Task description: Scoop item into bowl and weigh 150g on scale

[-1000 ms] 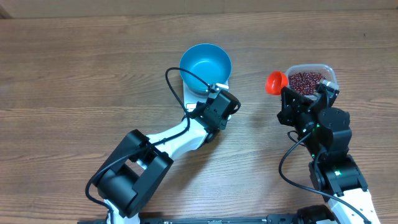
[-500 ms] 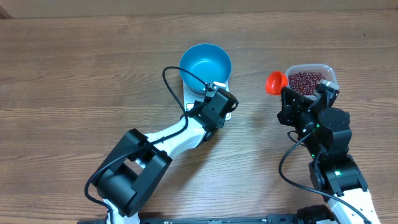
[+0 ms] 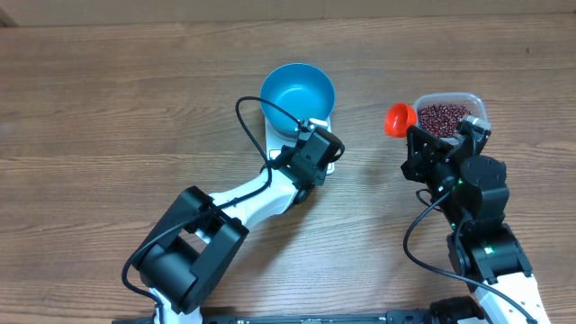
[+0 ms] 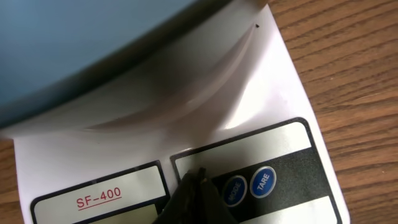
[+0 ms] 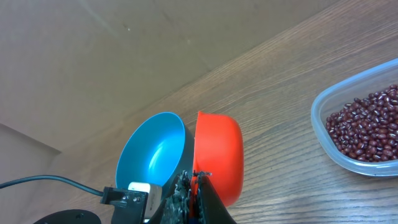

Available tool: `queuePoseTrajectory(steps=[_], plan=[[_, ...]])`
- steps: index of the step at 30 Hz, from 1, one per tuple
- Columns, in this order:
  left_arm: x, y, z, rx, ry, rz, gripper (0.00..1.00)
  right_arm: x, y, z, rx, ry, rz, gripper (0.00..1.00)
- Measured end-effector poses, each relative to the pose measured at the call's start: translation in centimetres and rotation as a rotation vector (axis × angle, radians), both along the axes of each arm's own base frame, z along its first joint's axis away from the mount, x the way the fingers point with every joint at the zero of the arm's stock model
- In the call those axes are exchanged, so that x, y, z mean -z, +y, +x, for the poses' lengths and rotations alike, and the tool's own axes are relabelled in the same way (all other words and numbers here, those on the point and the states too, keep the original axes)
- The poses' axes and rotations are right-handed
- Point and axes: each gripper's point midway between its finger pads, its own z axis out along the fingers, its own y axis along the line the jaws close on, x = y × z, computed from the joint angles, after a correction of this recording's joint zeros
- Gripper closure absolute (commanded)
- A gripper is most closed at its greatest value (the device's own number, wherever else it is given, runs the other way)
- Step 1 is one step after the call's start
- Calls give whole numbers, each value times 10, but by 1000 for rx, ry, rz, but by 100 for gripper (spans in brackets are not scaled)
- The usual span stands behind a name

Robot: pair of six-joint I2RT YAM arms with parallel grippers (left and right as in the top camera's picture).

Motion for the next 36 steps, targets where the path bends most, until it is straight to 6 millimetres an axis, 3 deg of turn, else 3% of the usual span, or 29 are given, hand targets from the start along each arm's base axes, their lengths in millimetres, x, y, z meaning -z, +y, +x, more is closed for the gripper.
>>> queuePoseTrajectory(steps=[30, 36], plan=[[2, -1, -4, 12, 31, 2, 96, 0, 0, 0, 0, 0, 0, 96], [0, 3, -15, 25, 78, 13, 96, 0, 0, 0, 0, 0, 0, 96]])
